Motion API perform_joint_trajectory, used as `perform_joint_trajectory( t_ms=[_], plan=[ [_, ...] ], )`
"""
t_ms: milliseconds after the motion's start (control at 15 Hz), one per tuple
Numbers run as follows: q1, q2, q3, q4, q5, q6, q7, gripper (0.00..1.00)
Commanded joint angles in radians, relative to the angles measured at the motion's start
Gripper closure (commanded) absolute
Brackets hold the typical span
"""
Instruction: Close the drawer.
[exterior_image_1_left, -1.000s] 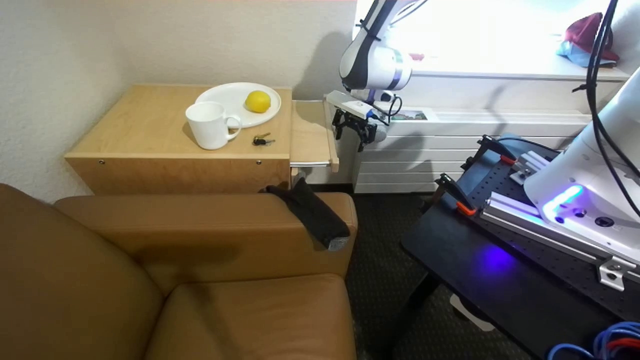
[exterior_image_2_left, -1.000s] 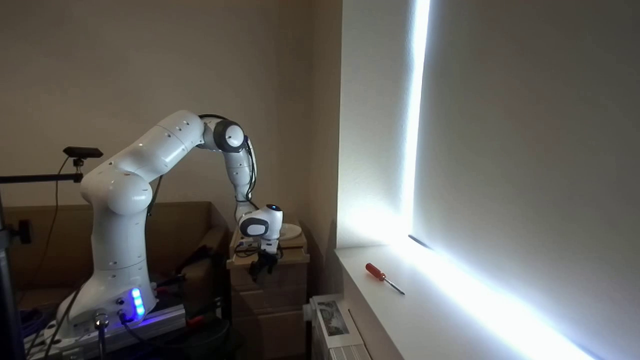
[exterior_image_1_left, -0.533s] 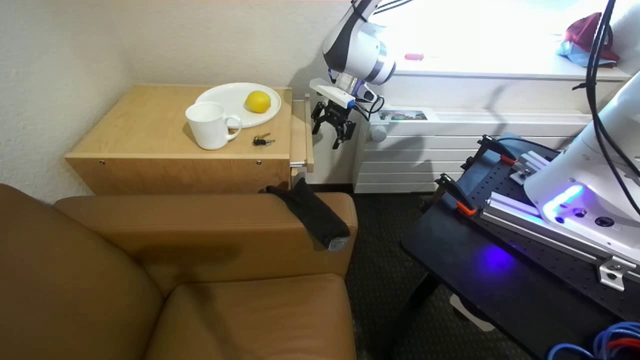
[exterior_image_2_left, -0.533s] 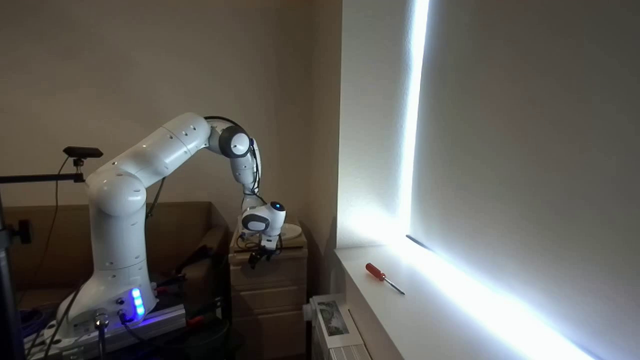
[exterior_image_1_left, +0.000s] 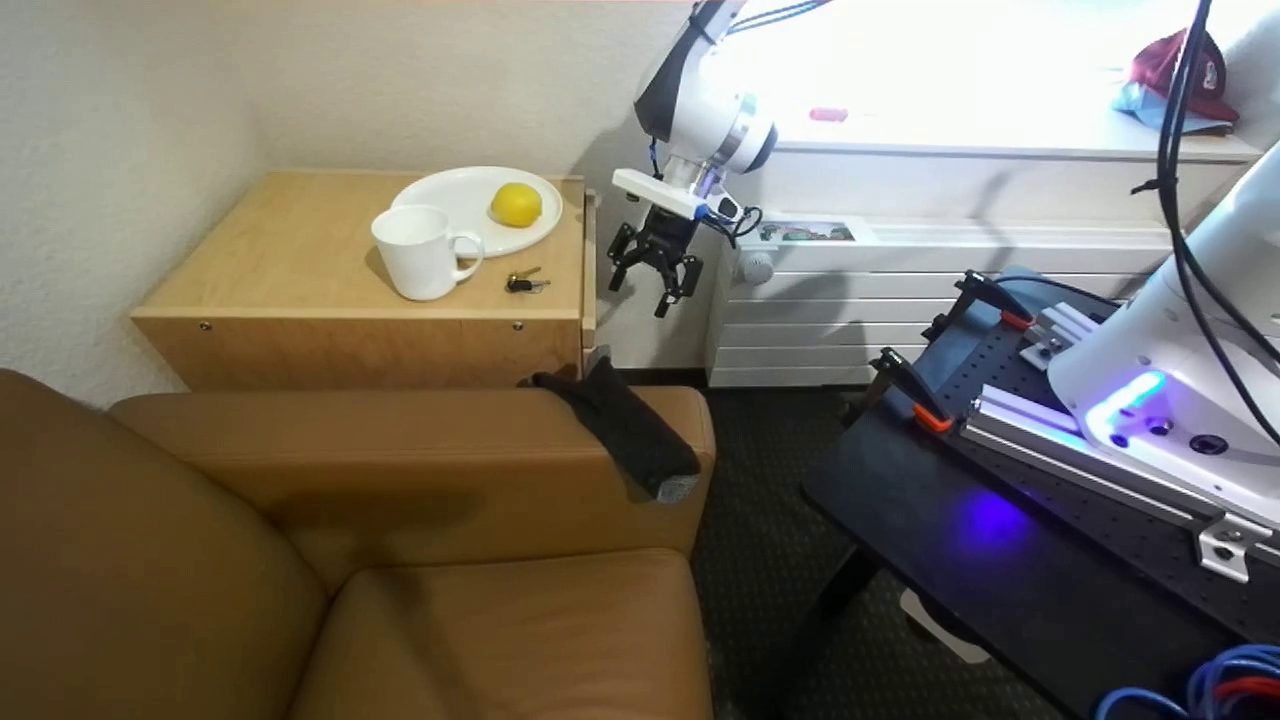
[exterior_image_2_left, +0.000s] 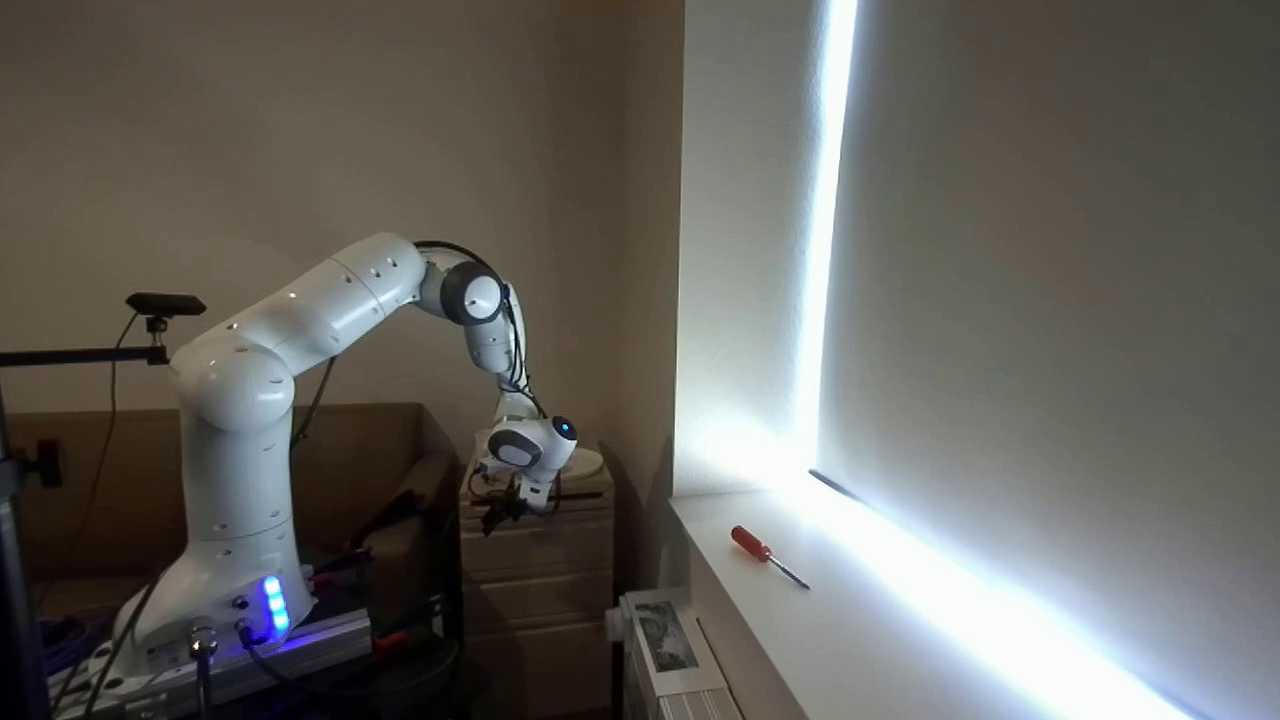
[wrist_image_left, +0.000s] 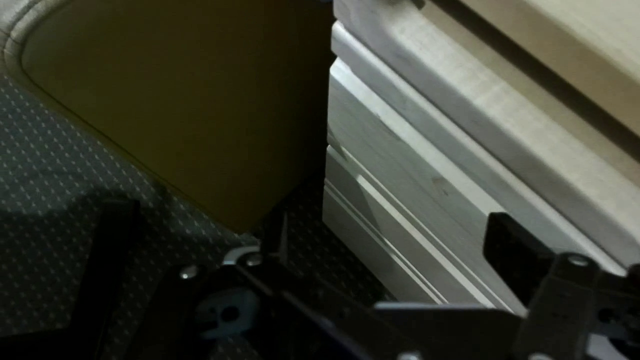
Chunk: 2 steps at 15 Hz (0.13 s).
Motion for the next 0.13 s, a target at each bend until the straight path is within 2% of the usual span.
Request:
perform_joint_trajectory(
  t_ms=[0, 67],
  plan=[
    [0.077, -0.012, -0.077, 0.008, 0.044, -0.021, -0.018, 0.00],
    [0.107, -0.015, -0.106, 0.007, 0.034, -0.015, -0.004, 0.00]
  ],
)
